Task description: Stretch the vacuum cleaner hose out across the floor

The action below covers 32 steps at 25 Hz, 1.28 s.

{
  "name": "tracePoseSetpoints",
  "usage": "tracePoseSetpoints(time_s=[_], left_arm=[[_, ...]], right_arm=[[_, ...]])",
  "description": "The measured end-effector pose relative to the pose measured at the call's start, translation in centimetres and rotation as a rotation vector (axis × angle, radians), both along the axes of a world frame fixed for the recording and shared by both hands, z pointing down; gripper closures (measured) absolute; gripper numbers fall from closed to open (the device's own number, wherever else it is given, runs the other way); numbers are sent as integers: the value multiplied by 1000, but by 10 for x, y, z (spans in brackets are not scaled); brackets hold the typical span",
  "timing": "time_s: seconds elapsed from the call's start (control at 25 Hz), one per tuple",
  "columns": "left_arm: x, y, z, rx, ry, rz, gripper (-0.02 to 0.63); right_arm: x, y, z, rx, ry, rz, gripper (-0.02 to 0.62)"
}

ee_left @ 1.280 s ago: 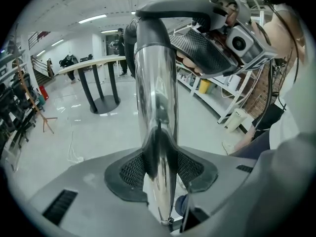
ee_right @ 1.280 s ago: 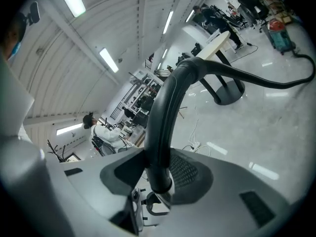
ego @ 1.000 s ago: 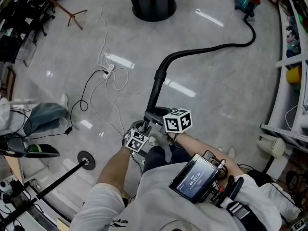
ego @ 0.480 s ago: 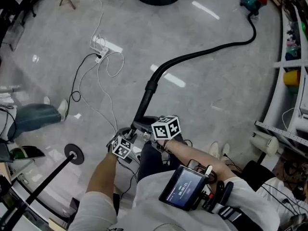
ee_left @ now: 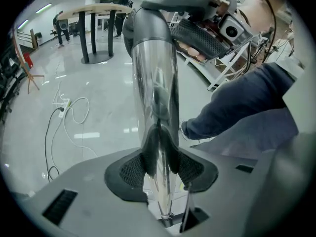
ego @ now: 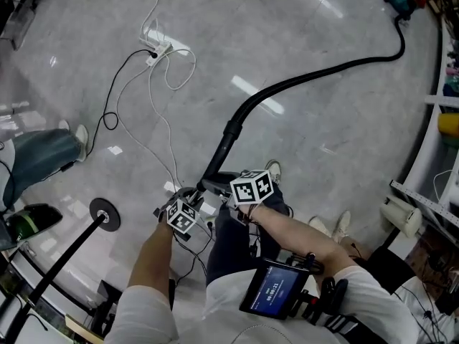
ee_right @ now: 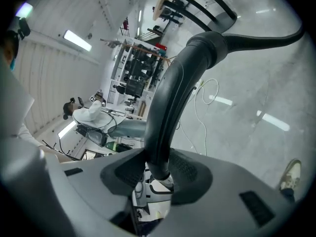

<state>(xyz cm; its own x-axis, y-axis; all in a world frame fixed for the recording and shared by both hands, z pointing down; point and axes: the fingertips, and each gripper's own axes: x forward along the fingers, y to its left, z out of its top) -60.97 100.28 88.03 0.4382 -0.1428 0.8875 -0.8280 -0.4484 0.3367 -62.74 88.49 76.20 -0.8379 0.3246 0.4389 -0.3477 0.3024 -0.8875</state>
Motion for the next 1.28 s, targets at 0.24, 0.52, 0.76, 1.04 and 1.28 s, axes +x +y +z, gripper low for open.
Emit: tracePoseSetpoints(time_s=[0.24, 0.52, 0.76, 1.04, 1.28], left_arm=[[2, 34, 52, -58, 18, 25, 445], [7, 62, 116, -108, -4, 34, 445], [9, 79, 173, -134, -24, 41, 445], [18, 89, 221, -157, -23, 15, 445], [18, 88, 257, -174, -18, -17, 445]], right_arm=[[2, 27, 61, -74, 35, -13, 448], [12, 51, 130, -140, 33, -53, 448], [13, 65, 184, -160, 28, -91, 448], [26, 68, 248, -208, 50, -55, 448], [29, 61, 294, -221, 60, -4, 448]])
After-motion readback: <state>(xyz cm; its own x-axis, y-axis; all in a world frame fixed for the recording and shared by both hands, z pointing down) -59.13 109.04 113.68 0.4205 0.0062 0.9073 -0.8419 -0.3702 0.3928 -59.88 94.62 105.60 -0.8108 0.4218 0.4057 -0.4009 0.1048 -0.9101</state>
